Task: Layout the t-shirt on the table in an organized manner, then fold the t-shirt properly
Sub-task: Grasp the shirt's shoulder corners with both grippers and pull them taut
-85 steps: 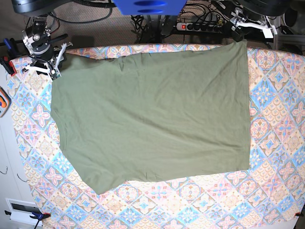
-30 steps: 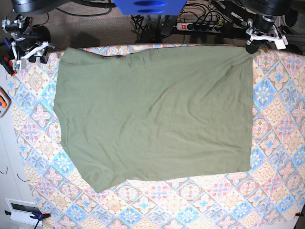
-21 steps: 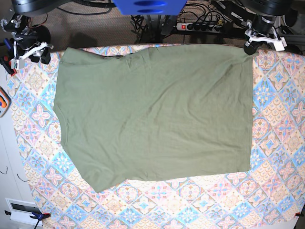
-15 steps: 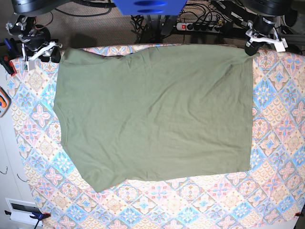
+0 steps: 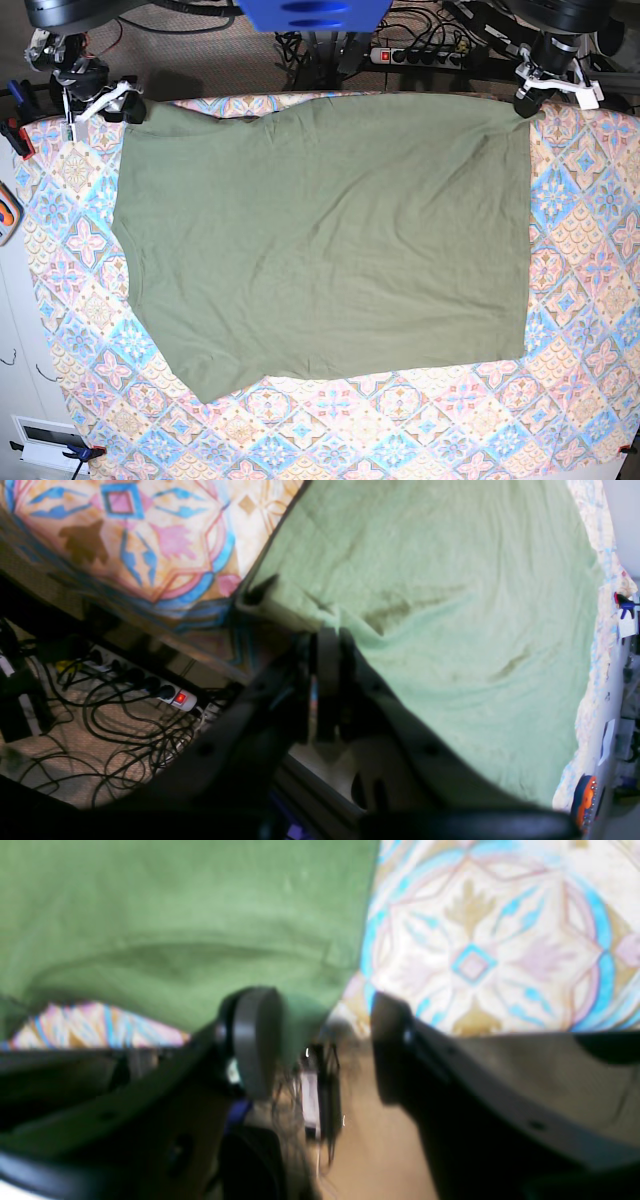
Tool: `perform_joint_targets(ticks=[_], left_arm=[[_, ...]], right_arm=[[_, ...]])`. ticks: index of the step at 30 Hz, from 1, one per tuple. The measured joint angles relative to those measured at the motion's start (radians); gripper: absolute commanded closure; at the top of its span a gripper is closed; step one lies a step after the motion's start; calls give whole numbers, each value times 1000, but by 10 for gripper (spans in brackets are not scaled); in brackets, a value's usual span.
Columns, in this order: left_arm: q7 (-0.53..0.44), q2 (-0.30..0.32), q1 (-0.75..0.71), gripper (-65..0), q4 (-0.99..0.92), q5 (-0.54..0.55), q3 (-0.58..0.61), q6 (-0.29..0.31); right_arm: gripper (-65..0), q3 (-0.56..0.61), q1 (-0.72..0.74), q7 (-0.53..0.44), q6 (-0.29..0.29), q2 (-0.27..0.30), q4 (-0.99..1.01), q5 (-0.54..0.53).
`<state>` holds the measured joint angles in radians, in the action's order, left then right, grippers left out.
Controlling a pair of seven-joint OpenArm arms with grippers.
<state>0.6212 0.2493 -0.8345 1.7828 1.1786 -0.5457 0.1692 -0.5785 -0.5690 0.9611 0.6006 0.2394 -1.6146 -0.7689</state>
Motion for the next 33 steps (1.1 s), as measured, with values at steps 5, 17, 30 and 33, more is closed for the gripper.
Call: perform_joint_targets(ticks=[5, 17, 30, 33], left_arm=[[0, 0, 0, 0, 0, 0, 0, 0], [0, 0, 0, 0, 0, 0, 0, 0], [4, 32, 0, 0, 2, 0, 0, 0], [4, 64, 1, 0, 13, 5, 0, 11]], right_arm=[[-290, 0, 1, -10, 1, 0, 11, -4], [-284, 92, 6, -27, 87, 5, 8, -15], [-3, -45, 1, 15, 95, -8, 17, 6], [-3, -117, 0, 21, 96, -3, 17, 9]])
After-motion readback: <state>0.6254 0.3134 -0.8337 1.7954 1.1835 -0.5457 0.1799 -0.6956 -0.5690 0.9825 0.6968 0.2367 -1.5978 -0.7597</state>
